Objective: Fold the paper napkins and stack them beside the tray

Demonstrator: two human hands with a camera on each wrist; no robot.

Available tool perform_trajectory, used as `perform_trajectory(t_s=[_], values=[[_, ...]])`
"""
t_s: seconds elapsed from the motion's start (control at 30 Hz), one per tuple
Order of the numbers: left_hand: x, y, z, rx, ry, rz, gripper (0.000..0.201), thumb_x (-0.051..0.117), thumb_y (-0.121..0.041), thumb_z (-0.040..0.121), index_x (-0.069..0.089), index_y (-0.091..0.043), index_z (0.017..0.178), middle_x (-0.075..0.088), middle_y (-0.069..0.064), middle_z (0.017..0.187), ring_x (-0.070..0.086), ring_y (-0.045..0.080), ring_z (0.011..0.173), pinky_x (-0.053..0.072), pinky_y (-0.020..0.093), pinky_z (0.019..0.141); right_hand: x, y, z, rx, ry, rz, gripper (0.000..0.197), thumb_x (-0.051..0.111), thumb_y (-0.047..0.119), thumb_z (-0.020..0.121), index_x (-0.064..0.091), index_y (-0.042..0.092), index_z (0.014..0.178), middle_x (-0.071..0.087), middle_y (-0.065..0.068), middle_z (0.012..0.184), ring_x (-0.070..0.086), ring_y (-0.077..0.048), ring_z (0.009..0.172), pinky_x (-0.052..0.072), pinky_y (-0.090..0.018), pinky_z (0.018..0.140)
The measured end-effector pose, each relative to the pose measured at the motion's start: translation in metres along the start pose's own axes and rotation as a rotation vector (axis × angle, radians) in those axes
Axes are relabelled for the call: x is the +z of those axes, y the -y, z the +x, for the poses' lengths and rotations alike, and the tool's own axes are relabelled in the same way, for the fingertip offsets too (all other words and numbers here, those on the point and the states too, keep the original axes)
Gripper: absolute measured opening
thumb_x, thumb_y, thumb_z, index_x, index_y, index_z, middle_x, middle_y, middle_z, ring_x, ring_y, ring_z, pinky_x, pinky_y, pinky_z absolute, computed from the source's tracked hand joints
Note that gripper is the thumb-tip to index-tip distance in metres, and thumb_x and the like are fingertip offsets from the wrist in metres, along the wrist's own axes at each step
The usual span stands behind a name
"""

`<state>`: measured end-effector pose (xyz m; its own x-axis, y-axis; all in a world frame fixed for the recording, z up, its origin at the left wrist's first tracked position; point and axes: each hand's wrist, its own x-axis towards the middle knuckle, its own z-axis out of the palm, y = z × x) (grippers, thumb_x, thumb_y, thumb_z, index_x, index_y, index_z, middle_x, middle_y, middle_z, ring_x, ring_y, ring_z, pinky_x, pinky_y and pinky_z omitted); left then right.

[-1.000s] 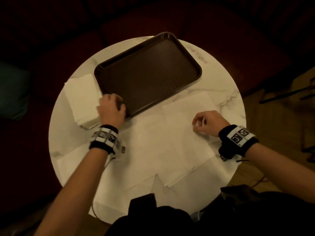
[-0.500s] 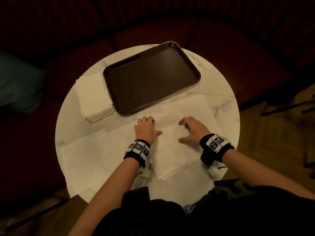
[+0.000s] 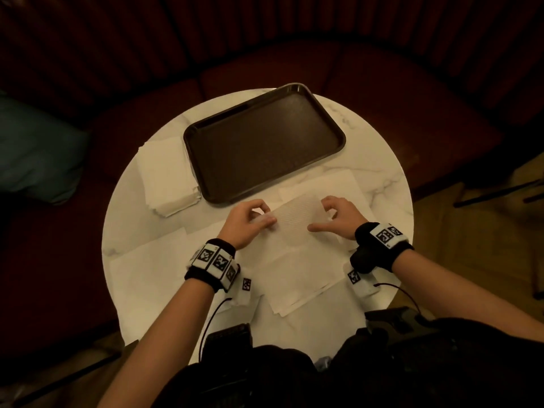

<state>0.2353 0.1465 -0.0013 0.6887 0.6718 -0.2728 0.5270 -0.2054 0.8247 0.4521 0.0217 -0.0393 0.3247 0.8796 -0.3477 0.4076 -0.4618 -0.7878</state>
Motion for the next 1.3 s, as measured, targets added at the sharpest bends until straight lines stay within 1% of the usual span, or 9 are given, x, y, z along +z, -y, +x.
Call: perform_trajectory(t_s=[0.13, 0.27, 0.47, 0.6, 0.8, 0.9, 1.0, 1.1, 1.3], values=[[-0.01, 0.017, 0.003, -0.201, 0.033, 0.033, 0.03, 0.079, -0.026, 0.078, 0.063, -0.015, 0.1, 0.072, 0.006, 0.088, 0.069, 0.014, 0.071, 0.056, 0.025, 0.065, -0.002, 0.021, -0.001, -0.123, -0.012, 0.011, 0.017, 0.082, 0.028, 0.072, 0.067, 0.02, 0.073, 0.066, 0.0, 0.078, 0.054, -0.01, 0.069, 0.038, -0.022, 0.064], [-0.011, 0.019, -0.002, -0.245, 0.009, -0.102, 0.023, 0.076, -0.03, 0.081, 0.072, -0.017, 0.099, 0.073, 0.007, 0.1, 0.069, 0.022, 0.089, 0.054, 0.044, 0.087, 0.006, 0.038, -0.005, -0.185, 0.007, 0.075, 0.02, 0.081, 0.022, 0.075, 0.062, 0.025, 0.067, 0.063, 0.009, 0.07, 0.053, -0.007, 0.065, 0.04, -0.019, 0.062], [-0.003, 0.001, -0.015, -0.15, -0.442, 0.524, 0.046, 0.066, -0.039, 0.086, 0.052, -0.025, 0.128, 0.047, 0.002, 0.127, 0.041, 0.022, 0.123, 0.038, 0.044, 0.1, 0.0, 0.068, -0.013, -0.137, 0.127, 0.359, 0.026, 0.062, 0.014, 0.092, 0.06, 0.013, 0.119, 0.065, 0.012, 0.105, 0.062, 0.008, 0.087, 0.046, -0.005, 0.078], [0.016, -0.02, -0.03, -0.032, -0.584, 0.089, 0.058, 0.065, -0.037, 0.089, 0.044, -0.016, 0.139, 0.044, 0.002, 0.138, 0.039, 0.018, 0.129, 0.034, 0.032, 0.108, -0.002, 0.082, -0.013, -0.029, 0.091, 0.548, 0.034, 0.053, 0.023, 0.097, 0.05, 0.02, 0.131, 0.061, -0.001, 0.126, 0.061, -0.016, 0.11, 0.047, -0.028, 0.096], [0.022, -0.024, -0.029, -0.204, -0.244, -0.524, 0.085, 0.064, -0.049, 0.086, 0.015, -0.036, 0.153, 0.019, -0.004, 0.16, 0.025, 0.018, 0.144, 0.029, 0.046, 0.115, 0.002, 0.094, -0.012, 0.121, 0.127, 0.84, 0.04, 0.05, 0.028, 0.098, 0.045, 0.02, 0.137, 0.059, -0.009, 0.128, 0.059, -0.027, 0.114, 0.05, -0.042, 0.096], [0.015, -0.022, -0.023, -0.237, -0.145, -0.677, 0.094, 0.073, -0.056, 0.074, 0.021, -0.039, 0.151, 0.031, -0.002, 0.156, 0.035, 0.021, 0.141, 0.042, 0.051, 0.106, 0.007, 0.097, -0.013, 0.122, 0.156, 0.862, 0.036, 0.049, 0.026, 0.098, 0.045, 0.02, 0.133, 0.058, -0.01, 0.126, 0.061, -0.026, 0.108, 0.053, -0.04, 0.089], [0.006, -0.025, -0.018, -0.215, -0.345, -0.494, 0.067, 0.073, -0.038, 0.082, 0.041, -0.028, 0.139, 0.047, -0.001, 0.136, 0.052, 0.02, 0.122, 0.049, 0.04, 0.098, 0.009, 0.102, -0.014, 0.099, 0.159, 0.699, 0.026, 0.046, 0.023, 0.099, 0.045, 0.023, 0.125, 0.053, -0.007, 0.121, 0.057, -0.022, 0.101, 0.054, -0.037, 0.081], [-0.009, -0.024, -0.014, -0.048, -0.605, -0.204, 0.024, 0.075, -0.034, 0.081, 0.064, -0.016, 0.093, 0.059, 0.005, 0.108, 0.059, 0.014, 0.096, 0.047, 0.017, 0.082, 0.01, 0.103, -0.014, 0.088, 0.183, 0.615, 0.028, 0.045, 0.017, 0.099, 0.046, 0.024, 0.127, 0.055, 0.001, 0.112, 0.056, -0.015, 0.098, 0.051, -0.028, 0.076], [-0.027, -0.023, -0.011, 0.093, -0.435, 0.043, 0.015, 0.076, -0.026, 0.081, 0.075, -0.03, 0.095, 0.053, -0.002, 0.103, 0.05, 0.015, 0.102, 0.043, 0.021, 0.084, 0.008, 0.104, -0.015, 0.137, 0.285, 0.455, 0.025, 0.048, 0.013, 0.096, 0.06, 0.008, 0.118, 0.065, -0.011, 0.116, 0.061, -0.028, 0.108, 0.048, -0.043, 0.099]])
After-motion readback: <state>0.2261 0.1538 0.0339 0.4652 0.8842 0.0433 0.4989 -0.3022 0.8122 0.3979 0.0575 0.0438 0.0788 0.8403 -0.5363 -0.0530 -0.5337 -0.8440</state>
